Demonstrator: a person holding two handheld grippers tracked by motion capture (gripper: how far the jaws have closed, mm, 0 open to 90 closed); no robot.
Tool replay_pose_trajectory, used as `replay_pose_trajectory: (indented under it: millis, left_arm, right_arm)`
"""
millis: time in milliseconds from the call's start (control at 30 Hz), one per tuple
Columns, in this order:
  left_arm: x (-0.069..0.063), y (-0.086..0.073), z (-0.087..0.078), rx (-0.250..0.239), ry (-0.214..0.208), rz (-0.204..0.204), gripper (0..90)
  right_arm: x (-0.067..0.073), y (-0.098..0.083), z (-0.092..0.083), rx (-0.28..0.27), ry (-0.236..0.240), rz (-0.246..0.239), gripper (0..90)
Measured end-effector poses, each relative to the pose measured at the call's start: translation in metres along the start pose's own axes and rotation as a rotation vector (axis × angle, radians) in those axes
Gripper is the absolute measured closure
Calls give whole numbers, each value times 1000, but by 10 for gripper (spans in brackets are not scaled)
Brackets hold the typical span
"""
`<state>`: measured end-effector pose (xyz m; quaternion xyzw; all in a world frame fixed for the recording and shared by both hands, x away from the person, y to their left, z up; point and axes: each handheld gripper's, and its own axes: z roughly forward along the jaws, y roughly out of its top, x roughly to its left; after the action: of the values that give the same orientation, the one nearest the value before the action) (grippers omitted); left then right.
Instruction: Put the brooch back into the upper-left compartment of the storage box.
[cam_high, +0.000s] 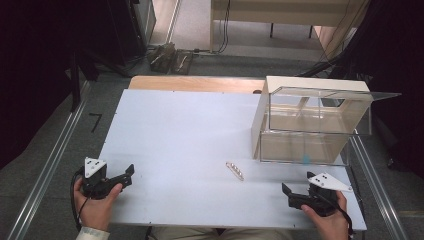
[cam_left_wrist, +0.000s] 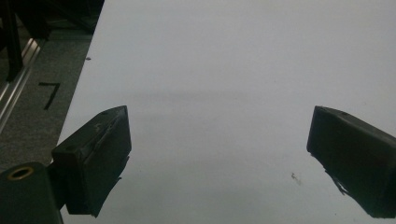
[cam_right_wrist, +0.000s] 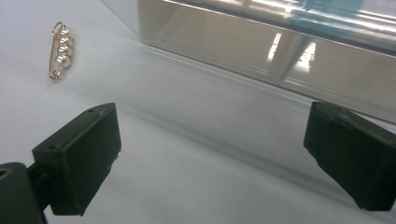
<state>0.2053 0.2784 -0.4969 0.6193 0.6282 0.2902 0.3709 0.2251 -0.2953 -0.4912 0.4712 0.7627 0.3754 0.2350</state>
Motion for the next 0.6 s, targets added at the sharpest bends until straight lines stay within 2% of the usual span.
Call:
replay_pose_trajectory:
  millis: [167,333,600]
  left_arm:
    - [0,0,0,1,0,1,60]
    - [0,0,0,1,-2,2,60]
    - [0,0,1,3,-2,1,60]
  right_arm:
    - [9,3,4,-2,12,-18,27]
    - [13,6,9,-18,35,9,37]
    - [25,10,18,-7,63,-12,37]
